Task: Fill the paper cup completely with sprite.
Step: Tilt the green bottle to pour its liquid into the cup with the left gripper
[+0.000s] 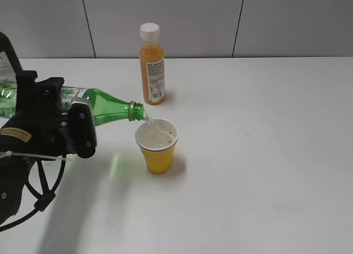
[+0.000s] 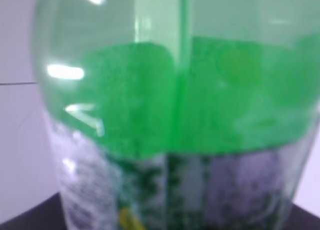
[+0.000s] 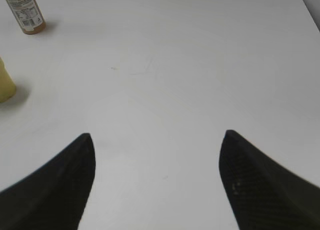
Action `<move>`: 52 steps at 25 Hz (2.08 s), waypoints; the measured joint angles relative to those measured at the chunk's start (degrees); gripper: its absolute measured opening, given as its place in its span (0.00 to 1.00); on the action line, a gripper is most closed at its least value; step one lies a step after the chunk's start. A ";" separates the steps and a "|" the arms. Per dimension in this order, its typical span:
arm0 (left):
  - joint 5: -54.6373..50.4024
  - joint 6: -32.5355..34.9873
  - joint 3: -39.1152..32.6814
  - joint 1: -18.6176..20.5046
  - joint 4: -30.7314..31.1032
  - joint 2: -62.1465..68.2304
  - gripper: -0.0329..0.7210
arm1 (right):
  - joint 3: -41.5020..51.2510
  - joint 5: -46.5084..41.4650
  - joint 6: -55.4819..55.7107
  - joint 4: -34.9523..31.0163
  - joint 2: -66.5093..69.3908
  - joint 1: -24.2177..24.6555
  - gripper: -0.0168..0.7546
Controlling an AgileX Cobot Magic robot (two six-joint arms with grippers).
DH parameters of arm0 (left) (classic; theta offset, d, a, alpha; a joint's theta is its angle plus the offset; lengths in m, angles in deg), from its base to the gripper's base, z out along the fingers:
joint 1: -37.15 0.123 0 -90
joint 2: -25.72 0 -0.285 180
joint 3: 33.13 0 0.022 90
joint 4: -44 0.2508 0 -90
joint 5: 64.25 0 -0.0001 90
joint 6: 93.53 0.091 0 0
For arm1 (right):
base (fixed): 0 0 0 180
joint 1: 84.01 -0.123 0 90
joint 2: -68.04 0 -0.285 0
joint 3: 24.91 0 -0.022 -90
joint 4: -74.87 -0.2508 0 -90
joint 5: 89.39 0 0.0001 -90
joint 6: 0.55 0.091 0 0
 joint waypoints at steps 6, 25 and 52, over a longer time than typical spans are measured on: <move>0.05 0.64 0.00 0.00 -1.64 0.00 0.64 | 0.00 0.00 0.00 0.00 0.00 0.00 0.79; 0.39 2.63 0.00 0.00 -3.26 0.00 0.64 | 0.00 0.00 0.00 0.00 0.00 0.00 0.79; 0.84 3.90 0.00 0.00 -3.13 -0.05 0.64 | 0.00 0.06 0.00 0.00 0.00 0.00 0.79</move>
